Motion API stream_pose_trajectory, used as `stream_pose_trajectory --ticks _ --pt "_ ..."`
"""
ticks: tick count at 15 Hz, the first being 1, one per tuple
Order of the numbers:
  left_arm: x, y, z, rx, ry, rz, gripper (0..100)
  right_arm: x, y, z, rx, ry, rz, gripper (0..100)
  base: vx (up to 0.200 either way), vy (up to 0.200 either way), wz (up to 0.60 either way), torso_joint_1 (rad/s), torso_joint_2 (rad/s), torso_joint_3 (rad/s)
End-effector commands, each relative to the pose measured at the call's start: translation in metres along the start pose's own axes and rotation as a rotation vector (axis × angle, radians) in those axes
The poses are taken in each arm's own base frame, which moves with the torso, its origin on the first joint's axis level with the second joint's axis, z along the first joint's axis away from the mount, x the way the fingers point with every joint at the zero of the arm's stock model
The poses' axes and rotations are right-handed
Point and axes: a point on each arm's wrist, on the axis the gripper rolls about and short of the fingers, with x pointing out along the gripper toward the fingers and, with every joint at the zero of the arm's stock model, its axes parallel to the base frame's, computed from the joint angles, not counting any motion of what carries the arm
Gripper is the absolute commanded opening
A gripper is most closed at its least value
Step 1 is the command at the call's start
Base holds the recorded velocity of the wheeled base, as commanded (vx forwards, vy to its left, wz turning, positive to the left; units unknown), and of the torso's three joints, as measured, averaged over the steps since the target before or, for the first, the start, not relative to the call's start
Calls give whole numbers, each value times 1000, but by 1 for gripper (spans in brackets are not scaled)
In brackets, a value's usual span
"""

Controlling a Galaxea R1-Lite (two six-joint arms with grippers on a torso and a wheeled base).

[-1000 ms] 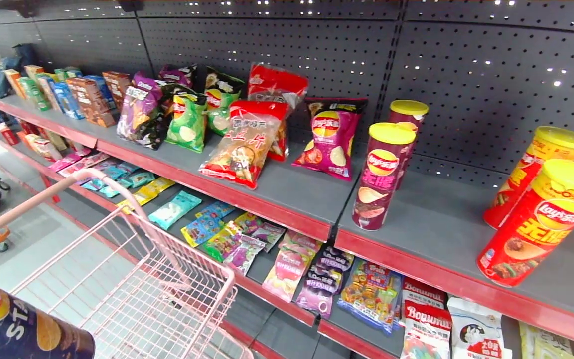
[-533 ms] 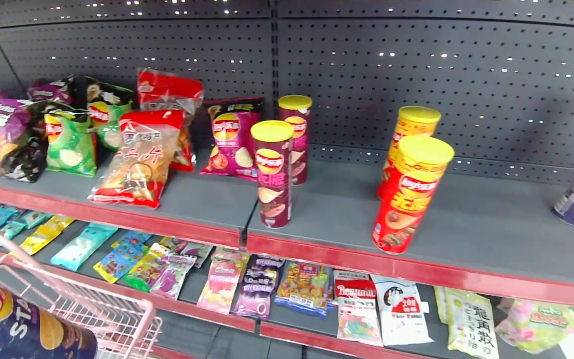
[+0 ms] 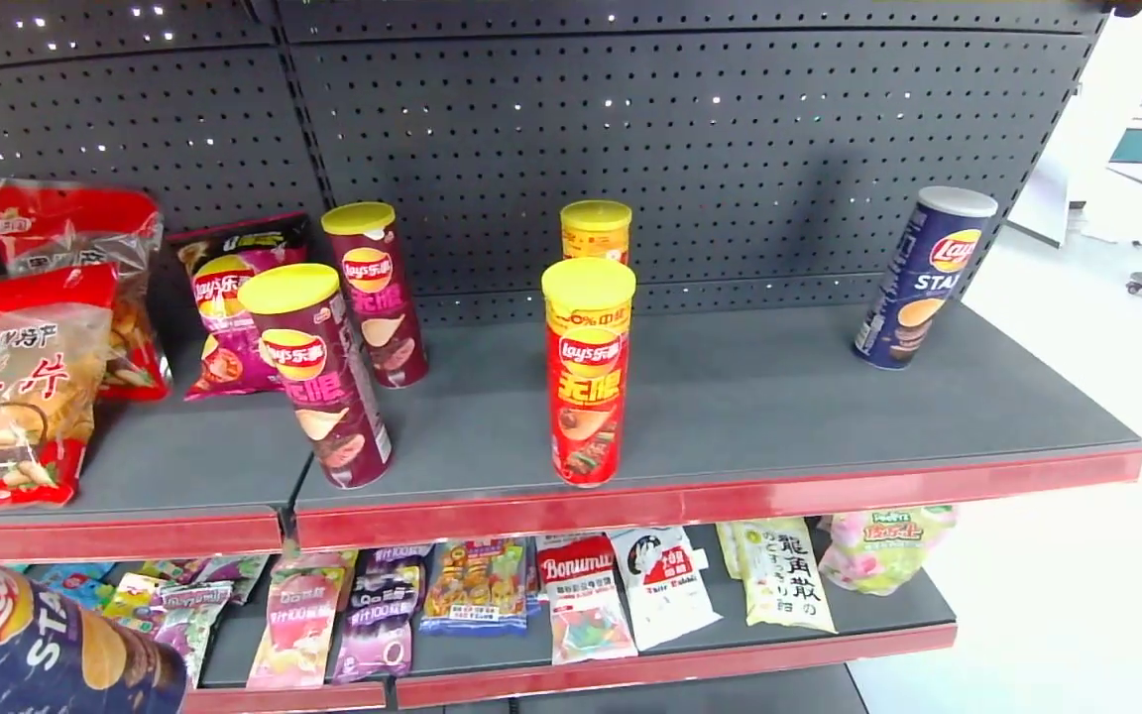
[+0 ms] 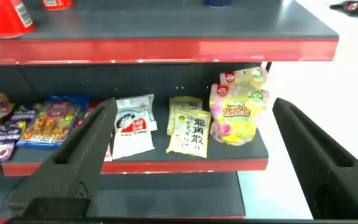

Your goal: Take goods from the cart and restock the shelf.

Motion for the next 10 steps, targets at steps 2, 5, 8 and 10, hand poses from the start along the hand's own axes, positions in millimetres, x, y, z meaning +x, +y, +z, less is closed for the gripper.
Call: stream_pose_trajectory --ticks 2,5,8,10 --pt "1 0 -1 14 11 9 0 0 0 0 0 1 0 100 0 0 0 0 0 0" --pt "2 1 -4 36 26 58 0 0 0 0 -2 1 0 100 0 -133 0 0 3 3" --pt "2 1 -8 37 35 74 0 0 0 0 -3 1 1 100 0 -200 0 3 -1 -2" --pt "2 1 -10 41 38 73 0 0 0 0 -3 1 1 100 0 -200 0 2 2 5"
